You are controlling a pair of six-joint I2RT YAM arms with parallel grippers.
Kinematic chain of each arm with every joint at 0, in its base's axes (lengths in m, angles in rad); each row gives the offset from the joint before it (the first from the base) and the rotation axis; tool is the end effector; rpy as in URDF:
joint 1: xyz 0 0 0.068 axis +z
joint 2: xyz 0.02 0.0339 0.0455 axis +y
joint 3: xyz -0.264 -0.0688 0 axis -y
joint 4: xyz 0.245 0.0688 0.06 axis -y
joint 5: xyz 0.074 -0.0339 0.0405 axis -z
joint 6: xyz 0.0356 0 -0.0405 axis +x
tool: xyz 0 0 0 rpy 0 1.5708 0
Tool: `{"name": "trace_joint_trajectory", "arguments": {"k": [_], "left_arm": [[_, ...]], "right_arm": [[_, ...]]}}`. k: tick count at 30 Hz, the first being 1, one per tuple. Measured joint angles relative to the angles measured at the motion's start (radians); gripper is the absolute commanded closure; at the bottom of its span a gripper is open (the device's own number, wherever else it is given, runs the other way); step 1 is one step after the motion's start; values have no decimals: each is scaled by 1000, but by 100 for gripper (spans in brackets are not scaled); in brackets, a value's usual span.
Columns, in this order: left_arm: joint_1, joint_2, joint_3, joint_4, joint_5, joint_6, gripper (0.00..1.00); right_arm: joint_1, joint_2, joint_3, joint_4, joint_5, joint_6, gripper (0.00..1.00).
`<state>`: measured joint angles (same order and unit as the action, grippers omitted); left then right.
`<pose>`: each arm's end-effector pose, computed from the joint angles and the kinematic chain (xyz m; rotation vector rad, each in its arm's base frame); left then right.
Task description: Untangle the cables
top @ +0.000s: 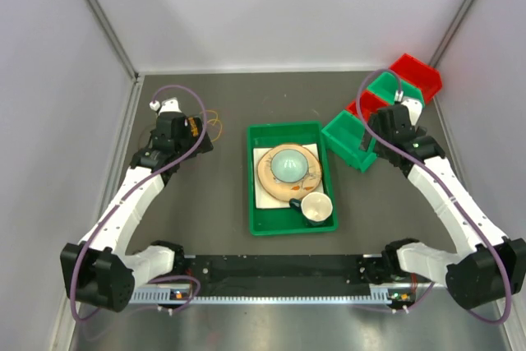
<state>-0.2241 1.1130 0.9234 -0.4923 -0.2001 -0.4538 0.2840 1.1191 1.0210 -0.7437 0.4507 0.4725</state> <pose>0.2354 -0.0464 0.2944 -0.3627 2.2109 -0.1425 0.2204 0.0482 0.3076 0.4174 2.2746 -0.1662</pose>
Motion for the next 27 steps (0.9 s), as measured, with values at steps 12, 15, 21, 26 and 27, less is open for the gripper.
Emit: {"name": "trace_joint_trajectory", "arguments": {"k": [12, 15, 21, 26, 27], "left_arm": [[0, 9, 0, 0, 1, 0, 1], [0, 9, 0, 0, 1, 0, 1], [0, 12, 0, 0, 1, 0, 1], [-21, 39, 0, 0, 0, 8, 1], [-40, 44, 0, 0, -5, 10, 1]], "right_arm": [[0, -18, -34, 26, -76, -24, 1], [0, -31, -45, 30, -86, -34, 1], [0, -52, -53, 57, -100, -43, 1], [0, -84, -93, 85, -134, -45, 1], [0, -92, -105, 90, -145, -45, 1]]}}
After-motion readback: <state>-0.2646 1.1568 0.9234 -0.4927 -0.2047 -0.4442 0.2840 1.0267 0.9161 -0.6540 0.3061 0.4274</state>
